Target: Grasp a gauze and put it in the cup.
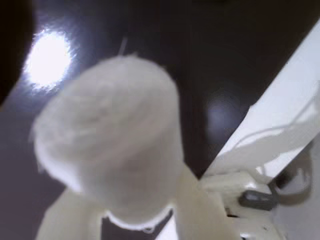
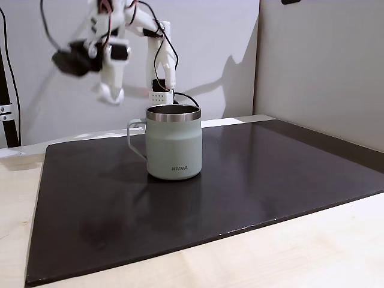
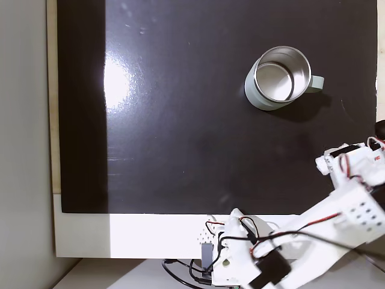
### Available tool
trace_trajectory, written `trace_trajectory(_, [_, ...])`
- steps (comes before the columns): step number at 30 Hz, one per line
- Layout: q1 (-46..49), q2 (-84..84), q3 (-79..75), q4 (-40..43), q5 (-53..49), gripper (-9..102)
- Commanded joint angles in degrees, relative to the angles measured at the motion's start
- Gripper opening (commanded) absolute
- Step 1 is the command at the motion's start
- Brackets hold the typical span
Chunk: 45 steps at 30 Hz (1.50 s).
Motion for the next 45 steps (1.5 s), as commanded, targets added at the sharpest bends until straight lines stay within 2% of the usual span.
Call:
trace_trajectory(1, [-2.9, 7.1, -5.5, 0.2, 2.9, 0])
trace_trajectory(8, [-9.8, 9.0, -13.1, 0.0, 13.2, 0])
trace_trajectory(14, [-16.5, -0.1, -23.7, 0.2, 25.5, 0])
trace_trajectory(25, [-26.4, -17.1, -43.2, 0.4, 42.1, 0])
trace_trajectory(35, [-33.4, -22.4, -40.7, 0.5, 53.4, 0])
trace_trajectory(45, [-33.0, -19.5, -31.0, -0.2, 52.6, 0])
